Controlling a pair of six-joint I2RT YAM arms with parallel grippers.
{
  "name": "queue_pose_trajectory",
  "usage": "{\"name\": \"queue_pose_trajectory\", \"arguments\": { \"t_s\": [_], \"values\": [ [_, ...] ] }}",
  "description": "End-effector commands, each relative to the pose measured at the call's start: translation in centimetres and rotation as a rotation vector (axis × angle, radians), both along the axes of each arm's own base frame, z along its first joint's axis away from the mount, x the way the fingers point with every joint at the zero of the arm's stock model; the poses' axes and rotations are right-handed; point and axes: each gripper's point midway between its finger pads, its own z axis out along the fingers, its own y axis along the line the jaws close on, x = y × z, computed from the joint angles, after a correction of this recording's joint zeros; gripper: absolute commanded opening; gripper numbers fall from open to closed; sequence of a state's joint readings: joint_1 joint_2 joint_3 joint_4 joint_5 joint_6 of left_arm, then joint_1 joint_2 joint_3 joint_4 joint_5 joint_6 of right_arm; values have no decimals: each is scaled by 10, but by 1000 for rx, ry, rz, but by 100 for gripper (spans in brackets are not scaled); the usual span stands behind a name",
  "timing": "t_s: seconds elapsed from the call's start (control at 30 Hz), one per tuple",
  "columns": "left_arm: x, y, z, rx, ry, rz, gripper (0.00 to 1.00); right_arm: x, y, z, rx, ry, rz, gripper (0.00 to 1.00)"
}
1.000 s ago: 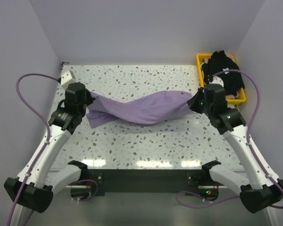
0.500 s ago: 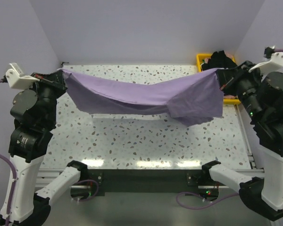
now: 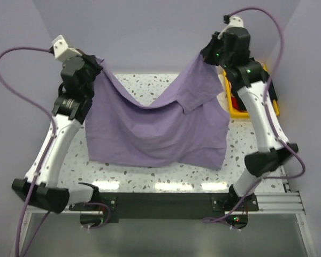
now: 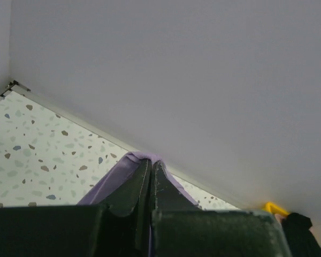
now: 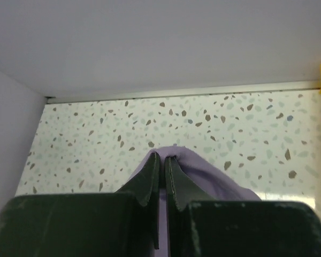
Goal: Fold and stack the t-shirts
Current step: Flatten the tshirt out
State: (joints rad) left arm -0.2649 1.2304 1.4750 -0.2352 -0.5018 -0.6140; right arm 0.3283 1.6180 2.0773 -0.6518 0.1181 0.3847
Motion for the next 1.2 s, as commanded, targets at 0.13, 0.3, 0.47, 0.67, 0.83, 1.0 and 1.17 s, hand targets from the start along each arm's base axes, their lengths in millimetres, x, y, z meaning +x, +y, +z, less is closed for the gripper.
{"name": "queue_pose_trajectory", "arguments": {
  "t_s": [0.13,0.3,0.47,0.67,0.83,1.0,1.17],
  "values": [
    [102,33,46,7,-186,-48,0,87,15,75,95,-273,51,0],
    [131,61,86,8,-276,-95,0,78,-19,138,213,-469,-8,0],
    [131,67,100,23,-304,-113,0,66,-37,138,213,-456,-34,0],
    [119,63,34,-27,-188,-125,0,65,-34,31,178,-175,-20,0],
    [95,72,-100,-108,58,-50,0,36,-38,-135,140,207,-45,0],
    [52,77,-233,-193,330,16,0,-9,-55,-277,64,531,-125,0],
    [17,75,-326,-256,542,57,0,-30,-66,-350,-8,720,-169,0]
  ]
}}
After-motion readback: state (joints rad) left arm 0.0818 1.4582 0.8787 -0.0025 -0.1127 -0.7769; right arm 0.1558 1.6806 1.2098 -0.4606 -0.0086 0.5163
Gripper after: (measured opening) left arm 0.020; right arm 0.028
